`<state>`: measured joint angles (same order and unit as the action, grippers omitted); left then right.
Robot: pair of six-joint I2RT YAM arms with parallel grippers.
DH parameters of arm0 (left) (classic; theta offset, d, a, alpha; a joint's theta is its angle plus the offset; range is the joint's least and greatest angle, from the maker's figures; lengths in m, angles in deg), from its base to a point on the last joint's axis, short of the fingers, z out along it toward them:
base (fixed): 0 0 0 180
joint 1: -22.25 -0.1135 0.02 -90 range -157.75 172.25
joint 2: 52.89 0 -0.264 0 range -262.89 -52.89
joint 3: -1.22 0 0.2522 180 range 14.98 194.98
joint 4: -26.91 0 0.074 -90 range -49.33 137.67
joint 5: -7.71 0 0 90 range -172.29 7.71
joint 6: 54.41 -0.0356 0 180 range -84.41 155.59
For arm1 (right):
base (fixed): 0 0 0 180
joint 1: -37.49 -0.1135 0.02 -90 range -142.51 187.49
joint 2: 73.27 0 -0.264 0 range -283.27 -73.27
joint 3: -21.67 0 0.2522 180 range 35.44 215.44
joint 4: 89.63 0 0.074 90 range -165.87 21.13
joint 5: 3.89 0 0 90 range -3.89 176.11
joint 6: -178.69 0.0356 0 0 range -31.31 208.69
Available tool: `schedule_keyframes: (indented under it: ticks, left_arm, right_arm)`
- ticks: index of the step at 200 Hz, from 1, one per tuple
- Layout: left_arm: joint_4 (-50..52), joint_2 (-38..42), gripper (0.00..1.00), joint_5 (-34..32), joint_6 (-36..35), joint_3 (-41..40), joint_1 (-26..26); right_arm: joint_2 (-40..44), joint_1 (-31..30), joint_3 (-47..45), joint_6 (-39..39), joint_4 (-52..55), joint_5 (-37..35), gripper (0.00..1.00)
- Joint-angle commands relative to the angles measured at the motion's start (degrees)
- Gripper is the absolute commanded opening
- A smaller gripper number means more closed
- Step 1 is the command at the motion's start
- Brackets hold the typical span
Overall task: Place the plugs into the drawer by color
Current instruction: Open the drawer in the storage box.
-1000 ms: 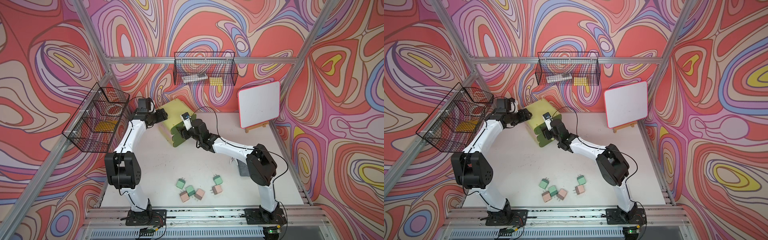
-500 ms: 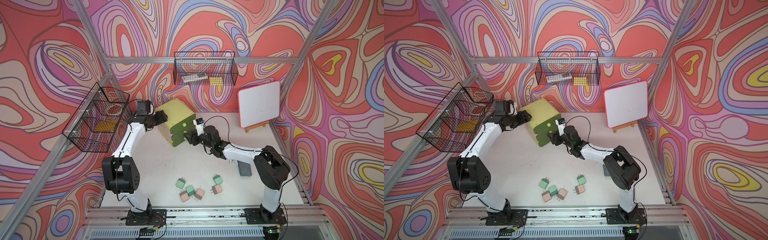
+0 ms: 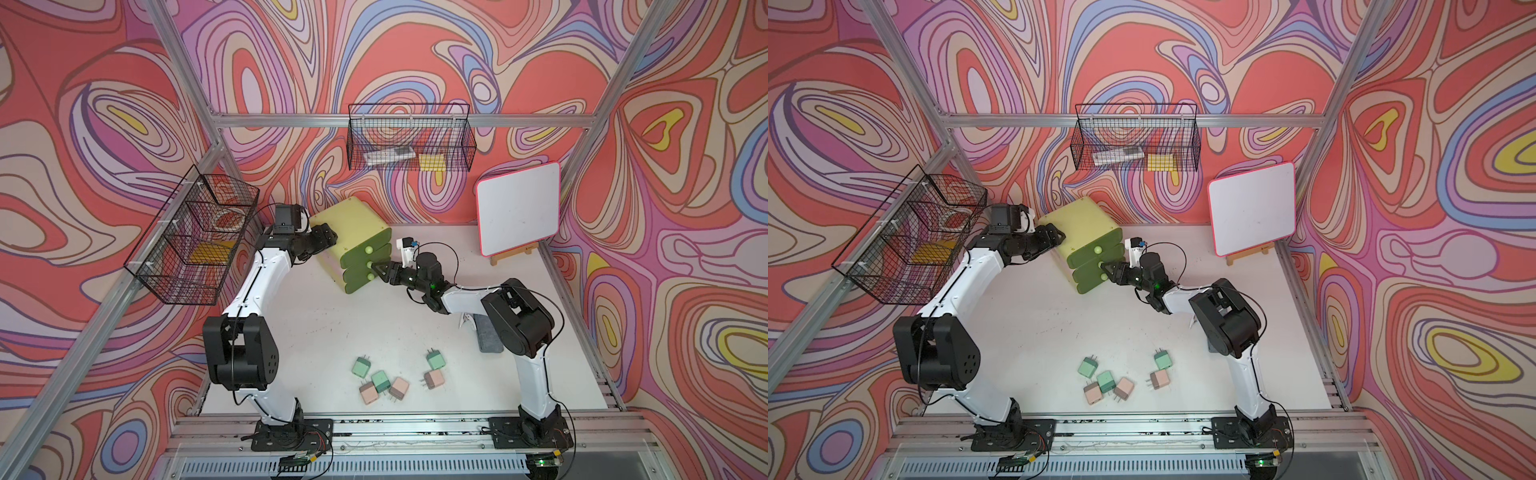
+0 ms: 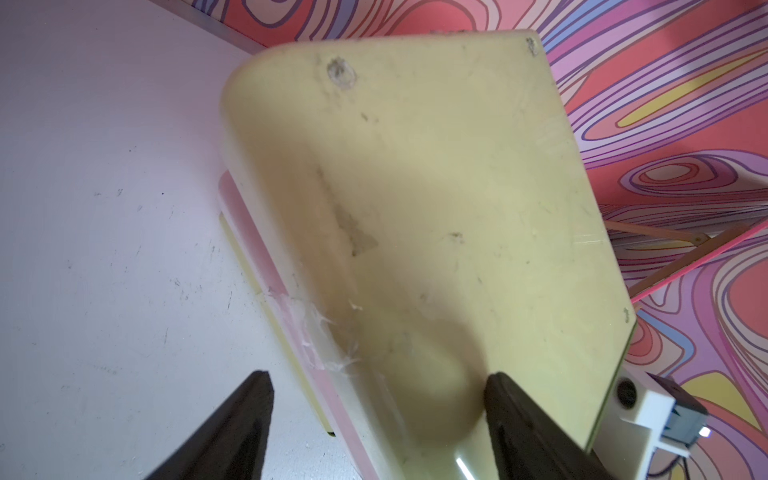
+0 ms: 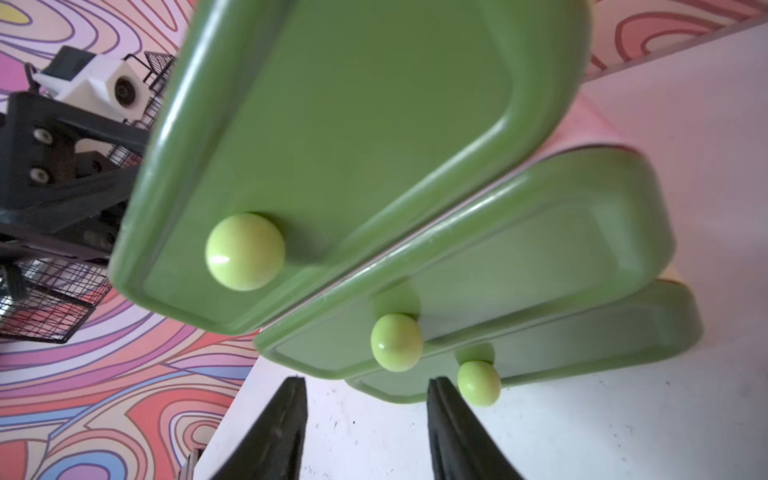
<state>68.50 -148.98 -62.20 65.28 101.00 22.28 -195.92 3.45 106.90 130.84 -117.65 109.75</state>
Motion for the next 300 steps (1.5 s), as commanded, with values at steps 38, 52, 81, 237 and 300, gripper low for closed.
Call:
schedule_keyframes:
  ticks: [38, 52, 81, 237, 300]
  left_arm:
    - [1.00, 1.57, 0.76, -0.12, 0.05, -1.91, 0.23]
    - [1.01, 1.61, 0.75, -0.42, 0.09, -2.17, 0.23]
    - [1.07, 1.31, 0.75, -0.48, 0.10, -2.52, 0.23]
    - [1.36, 1.70, 0.74, -1.14, -0.43, -2.70, 0.23]
    - [1.30, 1.62, 0.74, -1.39, -0.62, -2.70, 0.23]
  right_arm:
    - [-5.04, 0.33, 4.00, 5.19, -4.98, 2.20, 0.43]
    - [-5.81, 0.47, 4.37, 5.76, -5.20, 2.27, 0.42]
    - [-7.27, 0.73, 4.91, 7.09, -6.29, 2.60, 0.40]
    - [-10.67, 0.73, 8.43, 9.26, -7.27, 4.22, 0.22]
    - [-9.45, 0.73, 7.49, 9.10, -6.70, 3.96, 0.13]
